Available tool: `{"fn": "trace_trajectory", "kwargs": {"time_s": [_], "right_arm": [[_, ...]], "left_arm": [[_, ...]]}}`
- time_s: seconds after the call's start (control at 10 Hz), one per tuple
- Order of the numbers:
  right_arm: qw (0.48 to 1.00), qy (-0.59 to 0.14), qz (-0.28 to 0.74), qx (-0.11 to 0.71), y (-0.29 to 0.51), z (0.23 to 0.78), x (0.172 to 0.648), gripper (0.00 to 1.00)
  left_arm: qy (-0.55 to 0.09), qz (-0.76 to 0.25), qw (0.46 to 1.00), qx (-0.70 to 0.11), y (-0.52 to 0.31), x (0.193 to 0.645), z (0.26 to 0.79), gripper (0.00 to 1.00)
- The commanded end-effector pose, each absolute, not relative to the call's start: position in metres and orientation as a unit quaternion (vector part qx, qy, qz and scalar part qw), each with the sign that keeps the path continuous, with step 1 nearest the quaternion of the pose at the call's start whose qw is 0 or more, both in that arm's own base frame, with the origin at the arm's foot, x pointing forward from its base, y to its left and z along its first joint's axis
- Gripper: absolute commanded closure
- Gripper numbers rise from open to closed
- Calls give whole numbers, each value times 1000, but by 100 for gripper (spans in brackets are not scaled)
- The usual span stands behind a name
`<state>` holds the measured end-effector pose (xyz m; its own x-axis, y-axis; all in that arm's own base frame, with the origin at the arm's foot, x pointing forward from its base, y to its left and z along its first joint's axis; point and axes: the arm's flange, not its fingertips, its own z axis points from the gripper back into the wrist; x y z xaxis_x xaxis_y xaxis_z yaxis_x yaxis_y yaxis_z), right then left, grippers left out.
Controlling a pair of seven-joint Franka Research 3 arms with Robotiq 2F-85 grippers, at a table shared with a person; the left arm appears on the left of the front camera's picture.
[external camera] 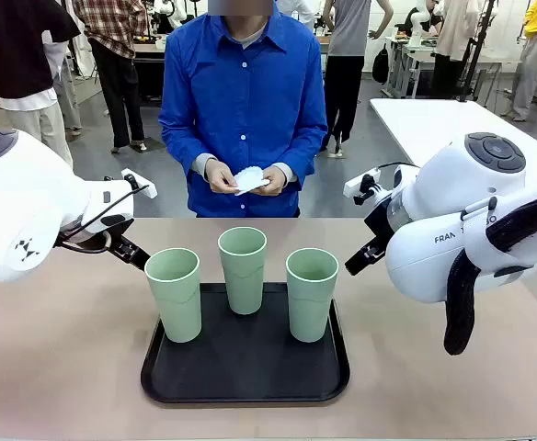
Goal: Place coasters on the table and set cups on them.
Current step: Pick up one Reusable plastic cup and place it on a coaster set by the human.
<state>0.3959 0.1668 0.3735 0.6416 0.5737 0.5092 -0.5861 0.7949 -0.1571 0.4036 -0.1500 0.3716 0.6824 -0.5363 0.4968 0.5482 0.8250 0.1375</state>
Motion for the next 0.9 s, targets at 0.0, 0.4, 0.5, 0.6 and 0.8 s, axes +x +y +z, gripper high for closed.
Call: {"fn": "trace_trajectory", "kwargs": {"time_s": [0.0,0.4,0.5,0.6,0.8], "right_arm": [[906,-277,320,11,167,374,396,0],[906,-277,320,11,167,374,396,0],[906,-277,320,11,167,374,396,0],[906,-277,320,11,167,374,396,0],[906,-277,320,11,167,374,396,0]], "left_arm": [[-267,-296,917,-11,-150,404,372,0],[-267,-296,917,-11,-150,404,372,0],[-267,-296,917,-11,-150,404,372,0],[-267,-296,917,-11,-150,404,372,0],[-267,-296,917,-11,-150,404,372,0]]}}
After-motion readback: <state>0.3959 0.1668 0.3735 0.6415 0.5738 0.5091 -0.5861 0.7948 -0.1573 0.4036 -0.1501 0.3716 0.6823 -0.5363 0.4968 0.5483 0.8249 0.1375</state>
